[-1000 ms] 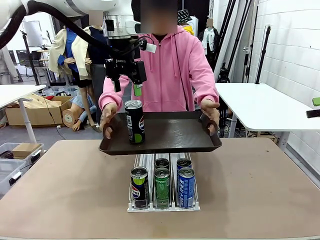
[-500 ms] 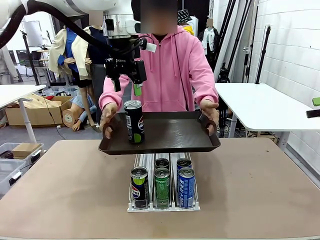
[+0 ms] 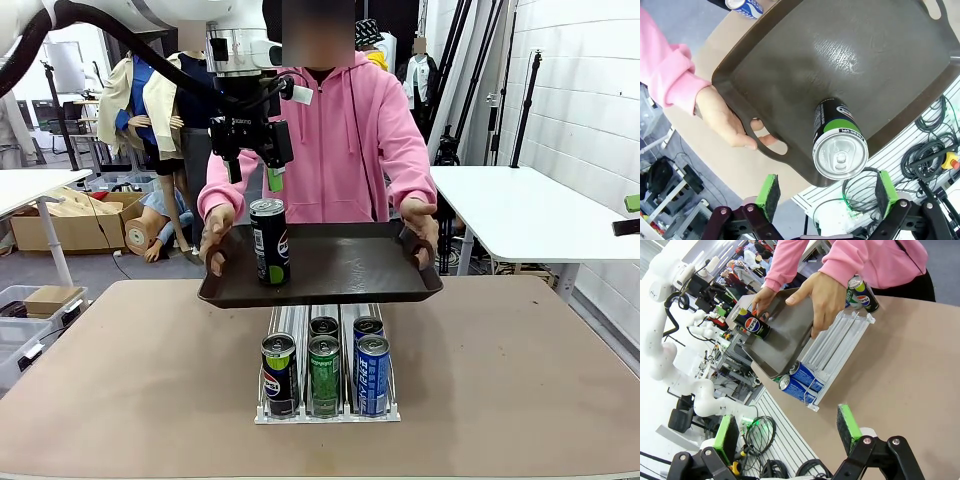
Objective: Retrieve and hand over the desired beverage to the person.
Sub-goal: Pick up another can of the same type that the person held from the Automatic Can Dispenser.
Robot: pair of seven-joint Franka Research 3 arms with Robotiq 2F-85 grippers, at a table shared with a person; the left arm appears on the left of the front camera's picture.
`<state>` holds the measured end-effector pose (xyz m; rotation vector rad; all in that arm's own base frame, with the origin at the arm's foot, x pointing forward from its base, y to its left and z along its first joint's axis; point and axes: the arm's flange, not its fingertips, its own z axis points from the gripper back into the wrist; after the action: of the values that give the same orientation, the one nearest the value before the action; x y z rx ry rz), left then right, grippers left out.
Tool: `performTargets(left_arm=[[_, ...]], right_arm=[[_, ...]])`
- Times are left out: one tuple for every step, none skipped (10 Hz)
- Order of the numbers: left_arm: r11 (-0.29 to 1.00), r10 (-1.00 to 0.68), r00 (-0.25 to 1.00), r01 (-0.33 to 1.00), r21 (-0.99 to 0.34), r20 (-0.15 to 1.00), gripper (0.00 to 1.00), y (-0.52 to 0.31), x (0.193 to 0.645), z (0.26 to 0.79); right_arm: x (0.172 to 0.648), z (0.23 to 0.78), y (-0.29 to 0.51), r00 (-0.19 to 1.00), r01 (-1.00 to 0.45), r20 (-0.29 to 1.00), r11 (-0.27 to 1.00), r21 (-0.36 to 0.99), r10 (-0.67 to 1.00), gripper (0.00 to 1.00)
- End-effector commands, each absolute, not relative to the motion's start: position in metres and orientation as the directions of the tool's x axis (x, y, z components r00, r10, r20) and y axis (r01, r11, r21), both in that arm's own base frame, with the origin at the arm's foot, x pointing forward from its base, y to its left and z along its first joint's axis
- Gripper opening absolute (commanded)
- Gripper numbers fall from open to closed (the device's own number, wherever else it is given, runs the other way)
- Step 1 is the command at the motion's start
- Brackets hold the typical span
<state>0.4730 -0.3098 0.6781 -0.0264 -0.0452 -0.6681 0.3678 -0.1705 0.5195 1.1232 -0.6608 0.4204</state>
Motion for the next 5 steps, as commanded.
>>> performTargets(left_arm=[[0.785, -0.618, 0.784, 0.619, -0.008, 0.062, 1.00, -0.310, 0.472, 0.681], [0.785, -0.618, 0.784, 0.619, -0.008, 0.062, 1.00, -0.310, 0.472, 0.681], [0.785, -0.618, 0.784, 0.619, -0.008, 0.062, 1.00, -0.310, 0.472, 0.681], [0.785, -0.619, 0.784, 0.620, -0.010, 0.050, 1.00, -0.310, 0.473, 0.678], [0.806, -0.588, 0.808, 0.590, -0.054, 0.051, 1.00, -0.297, 0.473, 0.687]], right_arm=[[0.368, 0.519, -0.171, 0.728, -0.631, 0.685, 0.376, 0.679, -0.015, 1.00], [0.368, 0.519, -0.171, 0.728, -0.631, 0.685, 0.376, 0.679, -0.015, 1.00], [0.368, 0.519, -0.171, 0.728, -0.631, 0.685, 0.376, 0.679, -0.015, 1.00], [0.368, 0.519, -0.171, 0.728, -0.631, 0.685, 0.376, 0.679, -0.015, 1.00], [0.368, 0.519, -0.171, 0.728, -0.631, 0.685, 0.376, 0.679, -0.015, 1.00]])
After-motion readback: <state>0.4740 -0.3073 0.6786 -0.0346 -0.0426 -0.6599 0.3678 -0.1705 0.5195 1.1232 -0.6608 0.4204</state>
